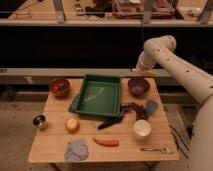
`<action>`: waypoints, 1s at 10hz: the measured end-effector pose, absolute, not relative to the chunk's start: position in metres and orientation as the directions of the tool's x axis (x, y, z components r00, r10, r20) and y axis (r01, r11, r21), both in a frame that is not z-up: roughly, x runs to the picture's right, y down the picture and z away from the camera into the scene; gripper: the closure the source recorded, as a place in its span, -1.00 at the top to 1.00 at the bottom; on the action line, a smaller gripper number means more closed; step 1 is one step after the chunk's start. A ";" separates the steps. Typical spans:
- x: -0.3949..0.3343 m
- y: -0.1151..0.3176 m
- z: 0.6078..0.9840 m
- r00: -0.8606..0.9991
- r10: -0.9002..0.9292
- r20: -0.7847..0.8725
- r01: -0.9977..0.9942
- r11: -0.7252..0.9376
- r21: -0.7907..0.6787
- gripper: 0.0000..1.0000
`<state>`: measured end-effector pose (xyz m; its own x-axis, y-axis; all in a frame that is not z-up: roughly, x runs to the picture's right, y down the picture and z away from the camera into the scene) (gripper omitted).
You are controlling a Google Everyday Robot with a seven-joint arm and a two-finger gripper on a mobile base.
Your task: Place banana in purple bowl
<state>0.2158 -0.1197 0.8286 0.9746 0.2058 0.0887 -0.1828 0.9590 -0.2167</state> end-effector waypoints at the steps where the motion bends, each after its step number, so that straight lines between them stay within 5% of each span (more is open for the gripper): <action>1: 0.222 -0.124 0.829 0.976 0.192 0.099 -0.168 0.963 -0.210 -1.00; 7: 0.183 -0.133 0.883 0.970 0.103 0.220 -0.044 0.965 -0.257 -1.00; 10: 0.172 -0.129 0.869 0.989 0.035 0.143 0.002 0.968 -0.250 -1.00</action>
<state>0.1715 -0.1288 0.8690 0.9891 0.0350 0.1428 0.0018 0.9682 -0.2500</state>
